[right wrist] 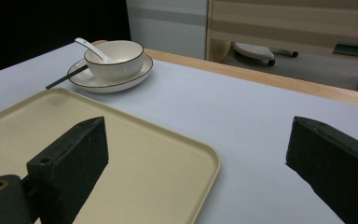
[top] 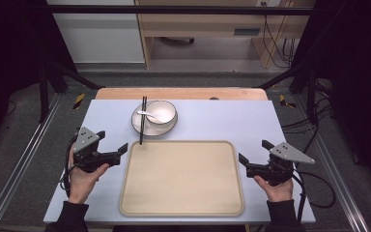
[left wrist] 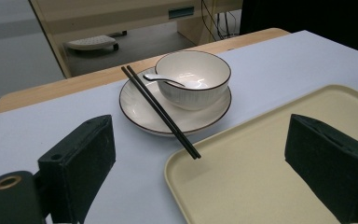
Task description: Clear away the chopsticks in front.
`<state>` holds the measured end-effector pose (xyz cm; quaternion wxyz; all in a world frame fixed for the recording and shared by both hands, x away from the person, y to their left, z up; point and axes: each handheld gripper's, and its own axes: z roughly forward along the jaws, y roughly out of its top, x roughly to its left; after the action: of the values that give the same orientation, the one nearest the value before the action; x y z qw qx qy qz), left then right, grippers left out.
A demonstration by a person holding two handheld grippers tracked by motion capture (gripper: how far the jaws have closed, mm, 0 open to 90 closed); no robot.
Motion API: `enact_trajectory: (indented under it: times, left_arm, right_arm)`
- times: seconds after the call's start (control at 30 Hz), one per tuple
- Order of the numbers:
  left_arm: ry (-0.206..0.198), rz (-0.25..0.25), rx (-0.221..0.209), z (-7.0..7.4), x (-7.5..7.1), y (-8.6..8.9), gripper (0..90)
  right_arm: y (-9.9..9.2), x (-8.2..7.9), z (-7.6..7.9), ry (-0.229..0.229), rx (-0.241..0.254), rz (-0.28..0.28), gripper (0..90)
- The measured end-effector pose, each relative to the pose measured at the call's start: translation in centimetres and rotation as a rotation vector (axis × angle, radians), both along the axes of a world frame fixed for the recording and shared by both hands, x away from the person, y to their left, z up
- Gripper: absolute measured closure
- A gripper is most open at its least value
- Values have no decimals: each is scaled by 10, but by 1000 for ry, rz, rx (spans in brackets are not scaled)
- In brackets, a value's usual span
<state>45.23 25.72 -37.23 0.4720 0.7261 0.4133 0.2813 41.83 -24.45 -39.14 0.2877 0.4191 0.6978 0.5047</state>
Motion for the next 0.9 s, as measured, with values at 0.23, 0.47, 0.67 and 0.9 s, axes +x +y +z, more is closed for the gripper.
enact_trajectory:
  times: [0.23, 0.47, 0.67, 0.9]
  left_arm:
    - [9, -5, -6, 1, 16, -9, 82]
    - [37, -6, 6, -6, 39, -17, 85]
    - [59, -2, 6, -12, 56, -19, 89]
    - [102, 13, 43, -21, 74, -19, 103]
  right_arm:
    - [3, 0, -1, 5, -4, 3, 57]
    - [3, 0, -1, 3, -6, 3, 57]
    - [4, 1, -2, 9, -5, 6, 56]
    - [4, 1, -3, 10, -3, 5, 57]
